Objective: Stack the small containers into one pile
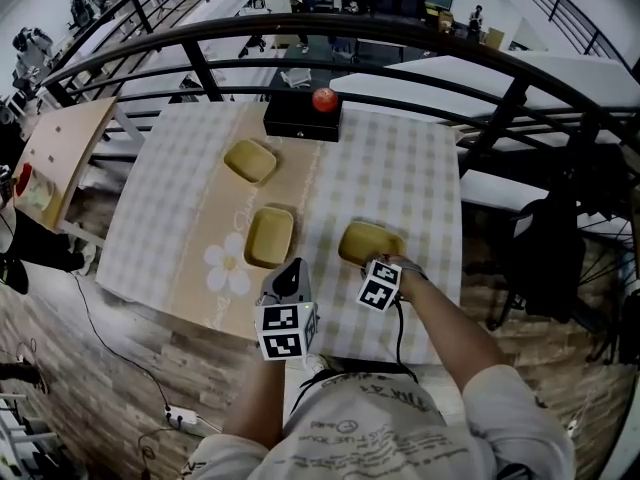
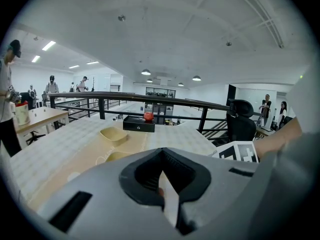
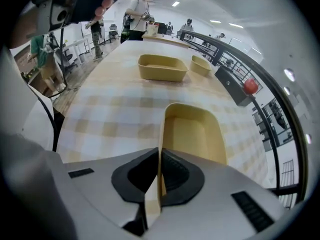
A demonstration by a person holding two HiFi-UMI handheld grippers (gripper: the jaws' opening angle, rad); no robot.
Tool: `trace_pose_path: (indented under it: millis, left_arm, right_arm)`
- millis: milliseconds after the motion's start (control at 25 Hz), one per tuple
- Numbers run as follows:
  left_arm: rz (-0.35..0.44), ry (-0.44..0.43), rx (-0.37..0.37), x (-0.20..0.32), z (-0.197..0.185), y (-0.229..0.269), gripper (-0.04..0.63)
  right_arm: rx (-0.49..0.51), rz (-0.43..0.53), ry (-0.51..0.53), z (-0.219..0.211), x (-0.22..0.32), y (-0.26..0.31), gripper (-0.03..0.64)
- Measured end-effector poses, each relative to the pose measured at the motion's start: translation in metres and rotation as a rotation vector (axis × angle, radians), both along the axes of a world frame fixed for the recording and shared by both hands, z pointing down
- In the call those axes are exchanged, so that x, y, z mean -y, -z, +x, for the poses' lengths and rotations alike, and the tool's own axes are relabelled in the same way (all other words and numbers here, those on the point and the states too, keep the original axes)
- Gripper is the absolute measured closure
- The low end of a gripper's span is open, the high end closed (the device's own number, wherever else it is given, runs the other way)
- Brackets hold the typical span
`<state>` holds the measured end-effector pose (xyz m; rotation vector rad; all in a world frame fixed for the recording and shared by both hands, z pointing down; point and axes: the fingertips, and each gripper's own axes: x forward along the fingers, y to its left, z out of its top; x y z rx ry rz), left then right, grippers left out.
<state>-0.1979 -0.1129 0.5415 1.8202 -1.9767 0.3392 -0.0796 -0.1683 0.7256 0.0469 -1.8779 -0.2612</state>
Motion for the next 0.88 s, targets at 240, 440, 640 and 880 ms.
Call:
trace_pose_path:
  millis: [240,440,640,880]
  left_arm:
    - [0.009,0.041,0.0,-0.01,-0.013,0.002,0.597]
    - [0.007,0.083,-0.005,-0.025,-0.026,0.004,0.597]
    - [0.001,0.13,-0.006,-0.044,-0.039,0.003,0.597]
    - [-0.012,0.185,-0.011,-0.067,-0.055,-0.003,0.597]
  right_arm:
    - [0.048,0.029,0.047,-0.025,-0.007,0.019,0.607]
    - [0.081,0.031,0.111,-0.051,-0.026,0.032,0.607]
    - [0.059,0.011,0.18,-0.068,-0.052,0.031,0.607]
    - [-0.002,0.018,0.206,-0.074,-0.067,0.008,0.607]
